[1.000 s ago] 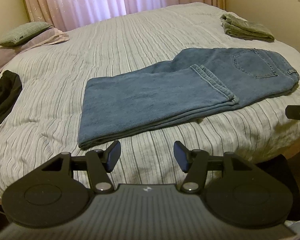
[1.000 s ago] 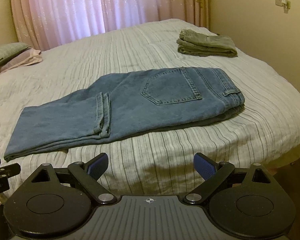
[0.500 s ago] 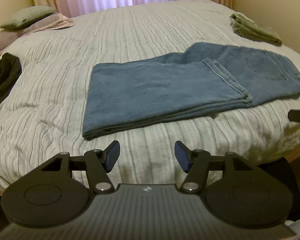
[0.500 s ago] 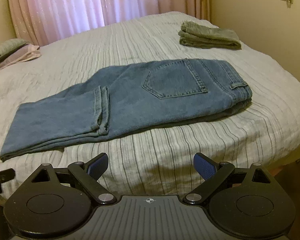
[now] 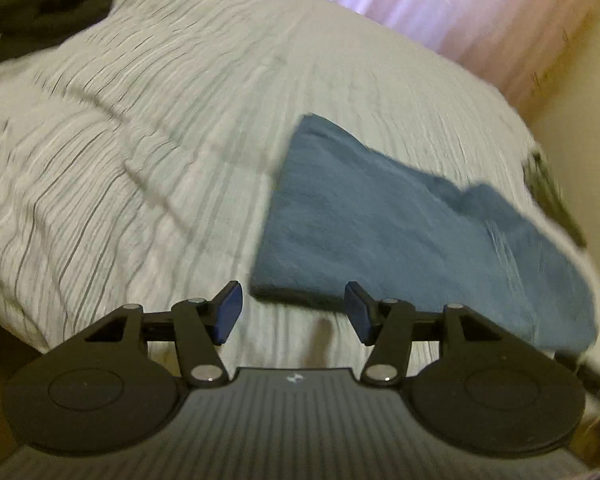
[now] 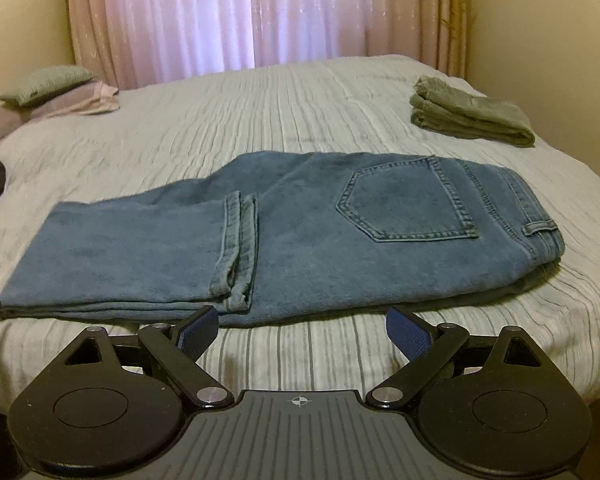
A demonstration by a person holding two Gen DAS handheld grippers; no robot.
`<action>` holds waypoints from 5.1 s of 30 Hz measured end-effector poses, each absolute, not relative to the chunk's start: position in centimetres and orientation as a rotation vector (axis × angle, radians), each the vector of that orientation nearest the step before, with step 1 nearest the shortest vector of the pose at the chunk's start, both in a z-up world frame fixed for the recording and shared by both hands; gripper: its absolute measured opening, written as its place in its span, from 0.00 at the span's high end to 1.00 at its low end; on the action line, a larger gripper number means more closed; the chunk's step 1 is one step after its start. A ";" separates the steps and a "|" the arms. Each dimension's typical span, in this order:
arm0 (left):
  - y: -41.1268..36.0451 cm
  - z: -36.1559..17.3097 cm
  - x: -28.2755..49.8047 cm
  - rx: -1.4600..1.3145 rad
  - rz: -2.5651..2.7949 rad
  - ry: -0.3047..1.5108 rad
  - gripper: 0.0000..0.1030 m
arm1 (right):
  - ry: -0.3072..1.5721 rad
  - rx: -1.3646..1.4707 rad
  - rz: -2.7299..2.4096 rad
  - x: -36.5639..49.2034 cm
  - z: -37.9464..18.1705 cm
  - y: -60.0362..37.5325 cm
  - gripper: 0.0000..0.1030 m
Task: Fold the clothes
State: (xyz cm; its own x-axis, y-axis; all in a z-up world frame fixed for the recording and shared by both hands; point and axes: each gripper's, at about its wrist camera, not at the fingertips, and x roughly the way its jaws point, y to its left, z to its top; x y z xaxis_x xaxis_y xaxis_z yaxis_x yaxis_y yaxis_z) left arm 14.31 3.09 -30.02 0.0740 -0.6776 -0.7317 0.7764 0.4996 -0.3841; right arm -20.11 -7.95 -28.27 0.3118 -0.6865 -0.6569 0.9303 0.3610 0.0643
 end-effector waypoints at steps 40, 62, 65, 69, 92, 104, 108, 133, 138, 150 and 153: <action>1.4 -25.0 7.9 -0.204 -1.267 0.596 0.90 | 0.355 0.647 -1.217 -27.0 -29.4 -12.8 0.09; -14.3 -18.4 -11.8 0.117 -1.958 0.545 0.59 | -0.104 0.956 -1.430 -46.9 -27.4 -13.7 0.09; -14.0 -20.8 -8.8 0.160 -1.865 0.635 0.61 | -0.239 1.086 -1.281 -47.8 -28.3 -14.7 0.11; -13.5 -23.6 -5.6 0.198 -1.769 0.737 0.61 | -0.373 1.239 -1.089 -47.8 -29.5 -17.6 0.33; -14.2 -26.5 -3.0 0.149 -1.681 0.884 0.63 | -0.215 1.038 -1.083 -44.4 -28.1 -21.5 0.91; -14.9 -27.0 -5.3 0.226 -1.728 0.886 0.63 | -0.229 1.145 -1.167 -47.2 -30.5 -19.5 0.91; -14.9 -26.9 -5.6 0.255 -1.730 0.884 0.63 | -0.160 1.188 -1.227 -47.0 -31.5 -20.8 0.91; -17.5 -28.6 -11.7 0.615 -1.817 0.785 0.80 | 0.443 0.628 -1.336 -37.5 -27.3 -18.4 0.43; -17.1 -29.8 -12.3 0.671 -1.776 0.794 0.80 | 0.524 0.676 -1.293 -36.7 -29.3 -18.2 0.43; -14.9 -28.0 -13.2 0.750 -1.608 0.692 0.60 | 0.540 0.803 -1.314 -36.6 -29.0 -14.6 0.21; -14.3 -27.8 -13.0 0.752 -1.599 0.687 0.57 | 0.559 0.786 -1.311 -35.9 -28.9 -14.3 0.20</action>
